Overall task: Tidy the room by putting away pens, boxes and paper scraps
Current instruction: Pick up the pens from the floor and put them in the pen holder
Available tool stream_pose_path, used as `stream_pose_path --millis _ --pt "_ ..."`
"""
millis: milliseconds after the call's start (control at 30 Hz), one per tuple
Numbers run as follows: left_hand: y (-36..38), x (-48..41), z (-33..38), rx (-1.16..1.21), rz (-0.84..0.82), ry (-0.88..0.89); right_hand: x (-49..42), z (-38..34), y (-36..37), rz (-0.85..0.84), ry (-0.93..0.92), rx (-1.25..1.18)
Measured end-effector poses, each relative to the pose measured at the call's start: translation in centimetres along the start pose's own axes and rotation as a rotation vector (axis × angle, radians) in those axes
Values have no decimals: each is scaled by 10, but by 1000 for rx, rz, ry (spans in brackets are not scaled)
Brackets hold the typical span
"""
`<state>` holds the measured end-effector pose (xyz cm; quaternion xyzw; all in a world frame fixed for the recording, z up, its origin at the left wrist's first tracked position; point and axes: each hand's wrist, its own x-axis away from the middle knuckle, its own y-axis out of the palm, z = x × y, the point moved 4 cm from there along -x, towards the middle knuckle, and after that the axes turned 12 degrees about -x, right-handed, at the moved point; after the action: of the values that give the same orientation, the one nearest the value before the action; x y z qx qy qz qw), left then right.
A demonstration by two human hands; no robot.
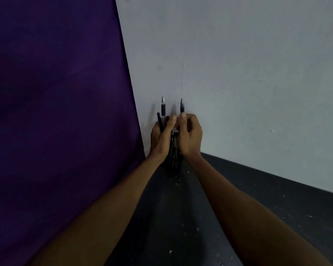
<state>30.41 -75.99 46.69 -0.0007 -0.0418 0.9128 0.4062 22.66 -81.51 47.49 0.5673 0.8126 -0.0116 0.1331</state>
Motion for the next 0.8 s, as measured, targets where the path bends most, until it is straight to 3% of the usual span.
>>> stream_pose_path --millis 300,633,800 --pt "-2 -1 -3 -38 -12 39 -1 1 -1 -3 31 -1" --pt "2 -2 6 -58 -142 24 0 1 10 -18 89 -100" --pt "-5 1 6 -43 -111 -15 -6 7 5 71 145 -191"
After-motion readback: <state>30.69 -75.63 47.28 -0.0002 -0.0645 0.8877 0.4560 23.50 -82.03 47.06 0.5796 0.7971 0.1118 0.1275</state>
